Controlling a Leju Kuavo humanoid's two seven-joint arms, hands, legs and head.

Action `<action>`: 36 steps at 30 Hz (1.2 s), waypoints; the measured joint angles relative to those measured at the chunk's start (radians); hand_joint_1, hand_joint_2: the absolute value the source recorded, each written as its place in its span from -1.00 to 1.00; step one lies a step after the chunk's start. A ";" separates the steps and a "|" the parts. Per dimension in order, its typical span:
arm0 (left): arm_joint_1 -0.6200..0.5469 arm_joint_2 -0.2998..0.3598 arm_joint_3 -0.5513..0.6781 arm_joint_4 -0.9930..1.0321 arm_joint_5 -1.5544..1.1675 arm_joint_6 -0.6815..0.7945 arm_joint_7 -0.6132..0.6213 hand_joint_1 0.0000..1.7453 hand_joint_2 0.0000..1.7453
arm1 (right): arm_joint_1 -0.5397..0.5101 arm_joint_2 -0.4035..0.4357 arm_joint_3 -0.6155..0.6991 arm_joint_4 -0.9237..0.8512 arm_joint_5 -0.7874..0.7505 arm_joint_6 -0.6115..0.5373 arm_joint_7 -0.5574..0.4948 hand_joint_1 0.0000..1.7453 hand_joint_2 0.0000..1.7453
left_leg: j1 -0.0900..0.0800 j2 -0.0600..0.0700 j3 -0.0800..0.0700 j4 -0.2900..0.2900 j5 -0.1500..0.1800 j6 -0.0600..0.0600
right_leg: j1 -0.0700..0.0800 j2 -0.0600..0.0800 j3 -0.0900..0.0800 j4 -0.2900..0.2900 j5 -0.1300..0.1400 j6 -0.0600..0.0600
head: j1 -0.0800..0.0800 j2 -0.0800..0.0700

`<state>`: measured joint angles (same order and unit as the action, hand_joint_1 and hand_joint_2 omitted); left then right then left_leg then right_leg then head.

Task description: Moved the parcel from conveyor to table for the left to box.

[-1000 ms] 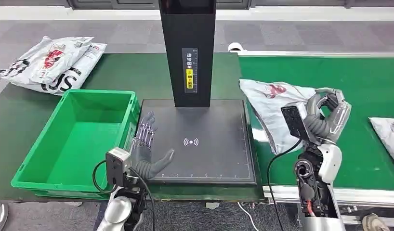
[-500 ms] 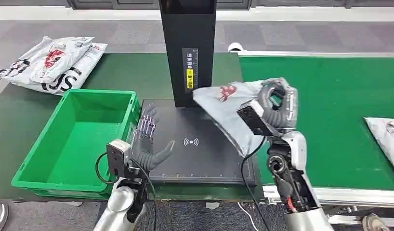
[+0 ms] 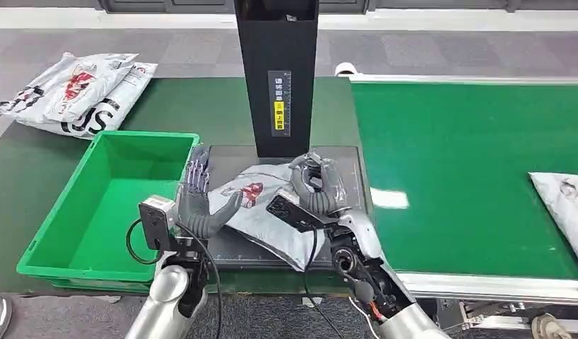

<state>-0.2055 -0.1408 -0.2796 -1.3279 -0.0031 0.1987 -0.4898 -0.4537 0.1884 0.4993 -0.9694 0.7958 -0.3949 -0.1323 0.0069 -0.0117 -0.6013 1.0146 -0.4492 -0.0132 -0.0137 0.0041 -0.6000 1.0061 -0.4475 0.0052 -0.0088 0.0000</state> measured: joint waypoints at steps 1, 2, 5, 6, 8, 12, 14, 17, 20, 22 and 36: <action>0.000 0.002 0.000 -0.001 0.000 0.001 0.000 -1.00 1.00 | -0.002 0.003 0.008 0.011 -0.004 0.001 -0.003 1.00 1.00 | 0.000 0.000 0.000 0.000 0.000 0.000 | 0.000 0.000 0.000 0.000 0.000 0.000 | 0.000 0.000; 0.000 0.003 0.001 -0.002 0.000 0.002 0.000 -1.00 1.00 | -0.002 0.007 0.013 0.020 -0.007 0.002 -0.003 1.00 1.00 | 0.000 0.000 0.000 0.000 0.000 0.000 | 0.000 0.000 0.000 0.000 0.000 0.000 | 0.000 0.000; 0.001 0.006 0.004 -0.005 0.001 0.002 0.000 -1.00 1.00 | -0.005 0.012 0.031 0.045 -0.012 0.001 -0.003 1.00 1.00 | 0.000 0.000 0.000 0.000 0.000 0.000 | 0.000 0.000 0.000 0.000 0.000 0.000 | 0.000 0.000; 0.001 0.007 0.005 -0.005 0.001 0.002 0.000 -1.00 1.00 | -0.007 0.014 0.037 0.053 -0.013 0.001 -0.003 1.00 1.00 | 0.000 0.000 0.000 0.000 0.000 0.000 | 0.000 0.000 0.000 0.000 0.000 0.000 | 0.000 0.000; 0.001 0.010 0.005 -0.006 0.001 0.002 0.000 -1.00 1.00 | -0.010 0.014 0.044 0.064 -0.015 0.000 -0.003 1.00 1.00 | 0.000 0.000 0.000 0.000 0.000 0.000 | 0.000 0.000 0.000 0.000 0.000 0.000 | 0.000 0.000; 0.001 0.012 0.005 -0.007 0.001 0.002 0.000 -1.00 1.00 | -0.015 0.015 0.051 0.078 -0.015 0.000 -0.003 1.00 1.00 | 0.000 0.000 0.000 0.000 0.000 0.000 | 0.000 0.000 0.000 0.000 0.000 0.000 | 0.000 0.000; 0.001 0.012 0.005 -0.008 0.001 0.002 0.000 -1.00 1.00 | -0.017 0.015 0.053 0.084 -0.015 0.000 -0.003 1.00 1.00 | 0.000 0.000 0.000 0.000 0.000 0.000 | 0.000 0.000 0.000 0.000 0.000 0.000 | 0.000 0.000; 0.001 0.013 0.005 -0.008 0.001 0.002 0.000 -1.00 1.00 | -0.018 0.016 0.055 0.090 -0.016 0.000 -0.003 1.00 1.00 | 0.000 0.000 0.000 0.000 0.000 0.000 | 0.000 0.000 0.000 0.000 0.000 0.000 | 0.000 0.000; 0.001 0.013 0.005 -0.008 0.001 0.002 0.000 -1.00 1.00 | -0.018 0.016 0.058 0.094 -0.016 0.000 -0.003 1.00 1.00 | 0.000 0.000 0.000 0.000 0.000 0.000 | 0.000 0.000 0.000 0.000 0.000 0.000 | 0.000 0.000; 0.001 0.013 0.005 -0.008 0.001 0.002 0.000 -1.00 1.00 | -0.018 0.016 0.059 0.097 -0.016 0.000 -0.003 -0.16 1.00 | 0.000 0.000 0.000 0.000 0.000 0.000 | 0.000 0.000 0.000 0.000 0.000 0.000 | 0.000 0.000; 0.039 0.021 0.021 -0.048 -0.005 0.032 0.005 -1.00 1.00 | -0.004 -0.021 0.048 0.057 -0.073 -0.099 0.052 -1.00 1.00 | 0.000 0.000 0.000 0.000 0.000 0.000 | 0.000 0.000 0.000 0.000 0.000 0.000 | 0.000 0.000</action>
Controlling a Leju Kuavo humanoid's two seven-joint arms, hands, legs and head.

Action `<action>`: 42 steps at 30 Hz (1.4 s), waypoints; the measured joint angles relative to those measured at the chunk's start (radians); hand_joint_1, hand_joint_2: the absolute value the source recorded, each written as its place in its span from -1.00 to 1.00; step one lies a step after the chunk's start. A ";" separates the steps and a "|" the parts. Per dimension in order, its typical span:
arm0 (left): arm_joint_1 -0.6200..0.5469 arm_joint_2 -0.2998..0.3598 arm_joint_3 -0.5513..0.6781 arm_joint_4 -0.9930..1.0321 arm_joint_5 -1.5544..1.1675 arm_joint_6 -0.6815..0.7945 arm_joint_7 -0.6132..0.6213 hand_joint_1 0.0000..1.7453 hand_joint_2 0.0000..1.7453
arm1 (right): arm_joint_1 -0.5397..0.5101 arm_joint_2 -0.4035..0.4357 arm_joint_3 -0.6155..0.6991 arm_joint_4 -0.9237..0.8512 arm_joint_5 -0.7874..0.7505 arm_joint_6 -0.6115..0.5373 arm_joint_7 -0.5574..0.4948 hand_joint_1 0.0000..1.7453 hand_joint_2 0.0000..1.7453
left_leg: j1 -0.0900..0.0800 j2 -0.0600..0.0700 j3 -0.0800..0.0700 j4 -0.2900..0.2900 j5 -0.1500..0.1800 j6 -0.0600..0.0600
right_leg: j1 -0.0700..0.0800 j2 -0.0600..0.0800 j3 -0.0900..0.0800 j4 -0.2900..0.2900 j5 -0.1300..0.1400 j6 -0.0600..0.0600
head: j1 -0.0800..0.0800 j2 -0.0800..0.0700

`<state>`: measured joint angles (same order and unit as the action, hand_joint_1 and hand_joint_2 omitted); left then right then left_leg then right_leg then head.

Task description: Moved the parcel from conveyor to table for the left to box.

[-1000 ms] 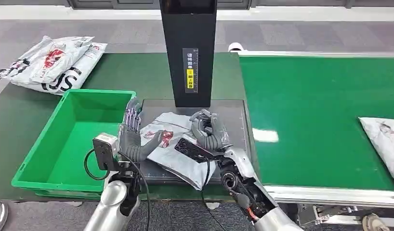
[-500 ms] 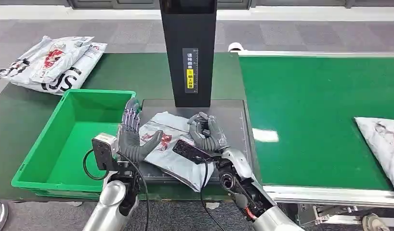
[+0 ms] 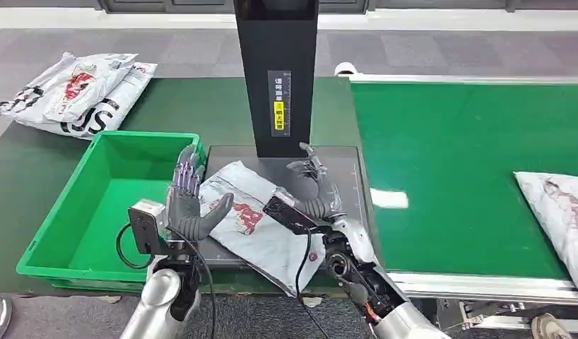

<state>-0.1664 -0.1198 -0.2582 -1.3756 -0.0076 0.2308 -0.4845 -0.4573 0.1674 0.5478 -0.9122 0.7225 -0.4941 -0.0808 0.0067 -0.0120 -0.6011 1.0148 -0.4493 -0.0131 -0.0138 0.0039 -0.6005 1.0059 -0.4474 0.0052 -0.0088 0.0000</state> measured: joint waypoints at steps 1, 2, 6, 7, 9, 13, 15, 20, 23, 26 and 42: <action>0.009 0.002 0.003 -0.008 -0.003 0.005 0.004 -1.00 1.00 | 0.015 -0.013 -0.011 -0.031 -0.010 -0.022 0.005 -1.00 1.00 | 0.000 0.000 0.000 0.000 0.000 0.000 | 0.000 0.000 0.000 0.000 0.000 0.000 | 0.000 0.000; 0.018 0.004 0.008 -0.016 -0.011 0.011 0.008 -1.00 1.00 | 0.041 -0.027 -0.032 -0.076 -0.016 -0.075 0.003 -1.00 1.00 | 0.000 0.000 0.000 0.000 0.000 0.000 | 0.000 0.000 0.000 -0.001 0.000 0.000 | 0.000 0.000; 0.049 0.009 0.030 -0.048 -0.032 0.015 0.014 -1.00 1.00 | 0.164 -0.083 -0.148 -0.298 -0.027 -0.115 0.001 -1.00 1.00 | 0.000 0.000 -0.001 0.000 -0.002 0.001 | 0.000 0.000 0.000 -0.001 -0.001 0.001 | 0.000 0.000; 0.057 0.010 0.036 -0.056 -0.035 0.014 0.015 -1.00 1.00 | 0.197 -0.095 -0.189 -0.358 -0.018 -0.104 -0.003 -1.00 1.00 | 0.000 -0.001 -0.001 0.000 -0.002 0.001 | 0.000 0.000 0.000 -0.001 -0.001 0.001 | 0.000 0.000; 0.061 0.010 0.042 -0.064 -0.038 0.013 0.018 -1.00 1.00 | 0.229 -0.105 -0.236 -0.424 -0.001 -0.102 -0.004 -1.00 1.00 | -0.001 0.001 0.000 0.000 -0.003 0.001 | 0.000 0.001 -0.001 -0.001 -0.001 0.001 | 0.000 0.000; 0.061 0.010 0.042 -0.068 -0.070 0.010 0.040 -1.00 1.00 | 0.275 -0.111 -0.285 -0.503 0.023 -0.112 -0.002 -1.00 1.00 | 0.000 0.002 0.000 0.000 -0.003 0.000 | 0.000 0.001 0.000 -0.001 -0.001 0.001 | 0.000 0.000; 0.057 0.016 0.042 -0.064 -0.172 0.015 0.114 -1.00 1.00 | 0.296 -0.115 -0.308 -0.534 0.031 -0.125 0.000 -1.00 1.00 | 0.000 0.002 0.001 0.000 -0.002 0.000 | 0.000 0.001 0.000 -0.001 -0.001 0.001 | 0.000 0.000; -0.002 0.039 0.008 0.022 -0.511 -0.059 0.275 -1.00 1.00 | 0.327 -0.117 -0.344 -0.584 0.041 -0.145 0.002 -1.00 1.00 | 0.000 0.002 0.001 0.000 -0.002 0.000 | 0.000 0.001 0.000 -0.001 0.000 0.000 | 0.000 0.000; -0.038 0.036 -0.029 0.081 -0.570 -0.106 0.275 -1.00 1.00 | 0.336 -0.117 -0.353 -0.602 0.044 -0.147 0.002 -1.00 1.00 | -0.001 0.003 0.001 0.000 -0.002 0.000 | 0.000 0.001 0.000 -0.001 0.000 0.001 | 0.000 0.000; -0.084 0.027 -0.071 0.155 -0.588 -0.137 0.275 -1.00 1.00 | 0.337 -0.117 -0.353 -0.611 0.050 -0.148 0.003 -1.00 1.00 | -0.001 0.002 0.001 0.001 -0.002 0.000 | -0.001 0.001 0.000 -0.001 0.000 0.001 | 0.000 0.000; -0.261 -0.065 -0.169 0.498 -0.579 -0.127 0.262 -1.00 1.00 | 0.324 -0.117 -0.354 -0.616 0.031 -0.147 0.000 -1.00 1.00 | -0.001 0.003 0.001 0.001 -0.001 0.001 | -0.001 0.002 0.000 -0.001 0.001 0.001 | 0.000 0.000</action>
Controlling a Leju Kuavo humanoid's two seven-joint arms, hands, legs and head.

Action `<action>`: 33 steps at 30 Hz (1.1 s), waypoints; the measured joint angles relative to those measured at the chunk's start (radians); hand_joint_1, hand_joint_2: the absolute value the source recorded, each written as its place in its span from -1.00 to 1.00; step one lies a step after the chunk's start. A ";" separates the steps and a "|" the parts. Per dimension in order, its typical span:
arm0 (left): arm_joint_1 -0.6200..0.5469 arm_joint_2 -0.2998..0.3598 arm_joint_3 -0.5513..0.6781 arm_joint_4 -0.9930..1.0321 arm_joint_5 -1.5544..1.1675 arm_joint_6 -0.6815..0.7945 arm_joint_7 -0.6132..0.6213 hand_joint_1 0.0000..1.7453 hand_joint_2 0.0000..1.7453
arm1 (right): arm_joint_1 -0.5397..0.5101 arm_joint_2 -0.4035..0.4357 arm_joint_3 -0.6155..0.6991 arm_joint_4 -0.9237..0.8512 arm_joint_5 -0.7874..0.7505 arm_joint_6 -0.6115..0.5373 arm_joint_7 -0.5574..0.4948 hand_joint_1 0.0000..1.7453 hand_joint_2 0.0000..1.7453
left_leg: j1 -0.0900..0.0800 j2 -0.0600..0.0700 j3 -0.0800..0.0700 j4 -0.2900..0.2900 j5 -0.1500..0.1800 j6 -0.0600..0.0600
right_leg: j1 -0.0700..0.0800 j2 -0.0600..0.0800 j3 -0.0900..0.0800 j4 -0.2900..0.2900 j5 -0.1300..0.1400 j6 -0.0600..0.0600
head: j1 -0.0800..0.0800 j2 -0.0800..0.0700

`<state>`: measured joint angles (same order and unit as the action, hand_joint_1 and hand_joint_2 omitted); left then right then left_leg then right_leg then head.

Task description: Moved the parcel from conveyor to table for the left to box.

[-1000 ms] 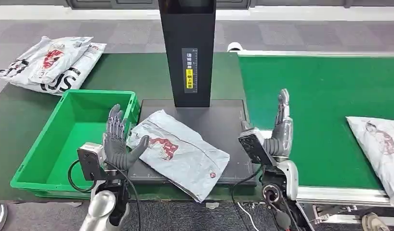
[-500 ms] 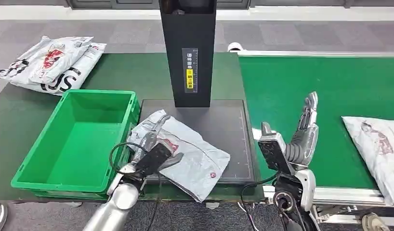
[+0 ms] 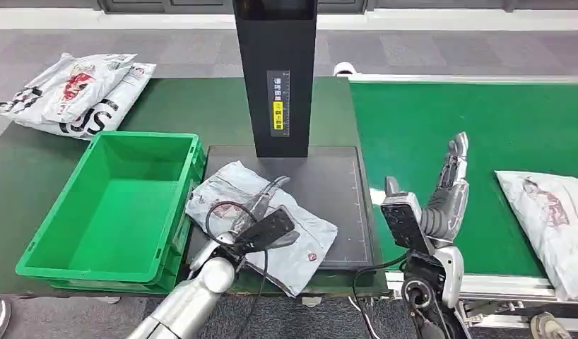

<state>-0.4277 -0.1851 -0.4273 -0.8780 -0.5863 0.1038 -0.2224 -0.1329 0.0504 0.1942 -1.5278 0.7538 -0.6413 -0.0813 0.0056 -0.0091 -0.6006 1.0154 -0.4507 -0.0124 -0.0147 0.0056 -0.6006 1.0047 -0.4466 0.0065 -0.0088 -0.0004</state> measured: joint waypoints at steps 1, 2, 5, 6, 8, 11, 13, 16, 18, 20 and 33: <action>-0.014 -0.007 0.000 0.030 0.002 0.018 -0.002 -1.00 1.00 | -0.002 0.000 0.000 0.000 0.000 -0.002 0.000 -1.00 1.00 | 0.000 0.000 0.000 0.000 0.000 0.000 | 0.000 0.000 0.000 0.000 0.000 0.000 | 0.000 0.000; -0.026 -0.012 0.000 0.056 0.003 0.029 -0.005 -1.00 1.00 | -0.004 0.000 0.000 0.000 0.000 -0.005 0.000 -1.00 1.00 | 0.000 0.000 0.000 0.000 0.000 0.000 | 0.000 0.000 0.000 0.000 0.000 0.000 | 0.000 0.000; -0.049 -0.022 0.000 0.111 0.004 0.036 -0.009 -1.00 1.00 | -0.006 0.000 0.000 0.000 0.000 -0.008 0.000 -1.00 1.00 | 0.000 0.000 0.000 0.000 0.000 0.000 | 0.000 0.000 0.000 0.000 0.000 0.000 | 0.000 0.000; -0.054 -0.025 0.000 0.124 0.004 0.037 -0.009 -1.00 1.00 | -0.007 0.000 0.000 0.000 0.000 -0.008 0.000 -1.00 1.00 | 0.000 0.000 0.000 0.000 0.000 0.000 | 0.000 0.000 0.000 0.000 0.000 0.000 | 0.000 0.000; -0.060 -0.029 0.000 0.144 0.004 0.037 -0.009 -1.00 1.00 | -0.007 0.000 0.000 0.000 0.000 -0.008 0.000 -1.00 1.00 | 0.000 0.000 0.000 0.000 0.000 0.000 | 0.000 0.000 0.000 0.000 0.000 0.000 | 0.000 0.000; -0.065 -0.033 0.000 0.163 0.004 0.037 -0.011 -1.00 1.00 | -0.007 0.000 0.000 0.000 0.000 -0.008 0.000 -1.00 1.00 | 0.000 0.000 0.000 0.000 0.000 0.000 | 0.000 0.000 0.000 0.000 0.000 0.000 | 0.000 0.000; -0.067 -0.035 0.000 0.171 0.004 0.037 -0.012 -1.00 1.00 | -0.007 0.000 0.000 0.000 0.000 -0.008 0.000 -1.00 1.00 | 0.000 0.000 0.000 0.000 0.000 0.000 | 0.000 0.000 0.000 0.000 0.000 0.000 | 0.000 0.000; -0.069 -0.036 0.000 0.179 0.004 0.037 -0.012 -1.00 1.00 | -0.007 0.000 0.000 0.000 0.000 -0.008 0.000 -1.00 1.00 | 0.000 0.000 0.000 0.000 0.000 0.000 | 0.000 0.000 0.000 0.000 0.000 0.000 | 0.000 0.000; -0.070 -0.036 0.000 0.184 0.004 0.043 -0.011 -1.00 1.00 | -0.007 0.000 0.000 0.000 0.000 -0.008 0.000 -1.00 1.00 | 0.000 0.000 0.000 0.000 0.000 0.000 | 0.000 0.000 0.000 0.000 0.000 0.000 | 0.000 0.000; -0.075 -0.036 0.000 0.195 -0.005 0.056 -0.004 -1.00 1.00 | -0.008 0.000 0.000 0.000 0.000 -0.009 0.000 -1.00 1.00 | 0.000 0.000 0.000 0.000 0.000 0.000 | 0.000 0.000 0.000 0.000 0.000 0.000 | 0.000 0.000; -0.119 -0.029 0.000 0.344 -0.106 0.193 0.024 1.00 1.00 | -0.032 0.000 0.000 0.011 -0.030 -0.029 -0.029 -1.00 1.00 | 0.000 0.000 0.000 0.000 0.000 0.000 | 0.000 0.000 0.000 0.000 0.000 0.000 | 0.000 0.000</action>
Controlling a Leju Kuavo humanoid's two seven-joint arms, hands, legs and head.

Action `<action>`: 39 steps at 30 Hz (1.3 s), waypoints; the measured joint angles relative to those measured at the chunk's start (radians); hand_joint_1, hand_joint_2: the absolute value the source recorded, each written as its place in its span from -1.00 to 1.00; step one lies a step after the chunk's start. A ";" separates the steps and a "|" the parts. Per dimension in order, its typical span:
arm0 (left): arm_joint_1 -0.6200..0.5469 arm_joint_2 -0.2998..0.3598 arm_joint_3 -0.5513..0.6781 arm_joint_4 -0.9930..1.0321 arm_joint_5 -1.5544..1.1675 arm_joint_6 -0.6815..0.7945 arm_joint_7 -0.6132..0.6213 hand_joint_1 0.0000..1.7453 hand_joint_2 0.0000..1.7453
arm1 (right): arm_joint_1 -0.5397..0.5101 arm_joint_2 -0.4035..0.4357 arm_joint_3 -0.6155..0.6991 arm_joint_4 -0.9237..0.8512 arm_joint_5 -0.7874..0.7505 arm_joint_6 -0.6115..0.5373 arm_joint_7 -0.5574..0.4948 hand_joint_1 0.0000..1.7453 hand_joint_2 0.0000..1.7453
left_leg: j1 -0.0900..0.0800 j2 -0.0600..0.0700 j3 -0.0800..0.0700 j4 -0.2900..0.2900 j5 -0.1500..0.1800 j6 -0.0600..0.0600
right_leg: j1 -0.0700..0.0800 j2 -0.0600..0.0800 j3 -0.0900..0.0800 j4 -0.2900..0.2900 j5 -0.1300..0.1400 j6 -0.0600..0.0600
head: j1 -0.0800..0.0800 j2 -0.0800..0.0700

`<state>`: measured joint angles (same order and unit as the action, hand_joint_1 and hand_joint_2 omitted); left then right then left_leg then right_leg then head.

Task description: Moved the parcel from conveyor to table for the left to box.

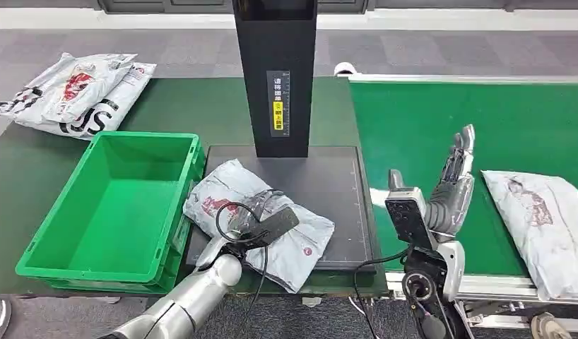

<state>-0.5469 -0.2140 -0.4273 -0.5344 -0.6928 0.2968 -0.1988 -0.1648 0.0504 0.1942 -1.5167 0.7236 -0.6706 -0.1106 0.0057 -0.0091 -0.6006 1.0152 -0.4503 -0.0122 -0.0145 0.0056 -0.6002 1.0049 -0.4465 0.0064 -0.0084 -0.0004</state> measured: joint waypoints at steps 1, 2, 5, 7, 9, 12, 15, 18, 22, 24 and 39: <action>-0.001 0.003 0.000 0.005 -0.001 0.005 -0.002 1.00 1.00 | -0.001 0.000 0.000 0.000 -0.003 -0.001 -0.003 -1.00 1.00 | 0.000 0.000 0.000 0.000 0.000 0.000 | 0.000 0.000 0.000 0.000 0.000 0.000 | 0.000 0.000; -0.001 0.005 0.000 0.008 -0.002 0.009 -0.004 1.00 1.00 | 0.000 0.000 0.000 0.000 -0.005 -0.003 -0.006 -1.00 1.00 | 0.000 0.000 0.000 0.000 0.000 0.000 | 0.000 0.000 0.000 0.000 0.000 0.000 | 0.000 0.000; -0.001 0.013 0.000 0.016 -0.012 0.021 -0.008 1.00 1.00 | 0.001 0.000 0.000 0.000 -0.017 -0.013 -0.016 -1.00 1.00 | 0.000 0.000 0.000 0.000 0.000 0.000 | 0.000 0.000 0.000 0.000 0.000 0.000 | 0.000 0.000; -0.001 0.019 0.000 0.020 -0.019 0.029 -0.008 1.00 1.00 | 0.002 -0.001 0.000 0.000 -0.023 -0.017 -0.022 -1.00 1.00 | 0.000 0.000 0.000 0.000 0.000 0.000 | 0.000 0.000 0.000 0.000 0.000 0.000 | 0.000 0.000; -0.001 0.022 0.000 0.027 -0.029 0.034 -0.008 1.00 1.00 | 0.002 -0.002 0.000 0.000 -0.025 -0.018 -0.024 -1.00 1.00 | 0.000 0.000 0.000 0.000 0.000 0.000 | 0.000 0.000 0.000 0.000 0.000 0.000 | 0.000 0.000; -0.001 0.027 0.000 0.035 -0.040 0.045 -0.008 1.00 1.00 | 0.002 -0.006 0.000 0.000 -0.038 -0.022 -0.028 -1.00 1.00 | 0.000 0.000 0.001 0.000 0.000 0.000 | 0.000 0.000 0.001 0.000 0.000 0.000 | 0.000 0.000; -0.001 0.031 0.006 0.040 -0.048 0.053 -0.008 1.00 1.00 | 0.002 -0.007 0.000 0.000 -0.044 -0.027 -0.036 -1.00 1.00 | 0.000 0.000 0.002 0.000 0.000 0.000 | 0.000 0.000 0.001 0.000 0.000 0.000 | 0.000 0.000; -0.001 0.033 0.007 0.043 -0.049 0.054 -0.008 1.00 1.00 | 0.002 -0.008 0.000 0.000 -0.044 -0.030 -0.038 -1.00 1.00 | 0.000 0.000 0.002 0.000 0.000 0.000 | 0.000 0.000 0.001 0.000 0.000 0.000 | 0.000 0.000; -0.001 0.034 0.008 0.045 -0.049 0.054 -0.008 1.00 1.00 | 0.002 -0.008 0.000 0.000 -0.044 -0.030 -0.038 -1.00 1.00 | 0.000 0.000 0.002 0.000 0.000 0.000 | 0.000 0.000 0.001 0.000 0.000 0.000 | 0.000 0.000; -0.001 0.034 0.008 0.045 -0.049 0.054 -0.008 1.00 1.00 | 0.002 -0.008 0.000 0.000 -0.044 -0.030 -0.038 -1.00 1.00 | 0.000 0.000 0.002 0.000 0.000 0.000 | 0.000 0.000 0.001 0.000 0.000 0.000 | 0.000 0.000; 0.014 0.056 0.048 -0.020 -0.071 0.148 -0.042 1.00 1.00 | 0.005 -0.008 -0.002 -0.002 -0.043 -0.031 -0.040 -1.00 1.00 | 0.000 0.001 0.002 0.000 0.001 -0.001 | 0.001 0.001 0.001 0.000 0.000 0.000 | 0.000 0.000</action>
<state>-0.5327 -0.1583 -0.3788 -0.5541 -0.7638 0.4448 -0.2407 -0.1593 0.0423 0.1919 -1.5183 0.6806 -0.7012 -0.1503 0.0058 -0.0080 -0.5988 1.0151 -0.4498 -0.0130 -0.0138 0.0068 -0.5994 1.0050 -0.4462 0.0060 -0.0088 -0.0004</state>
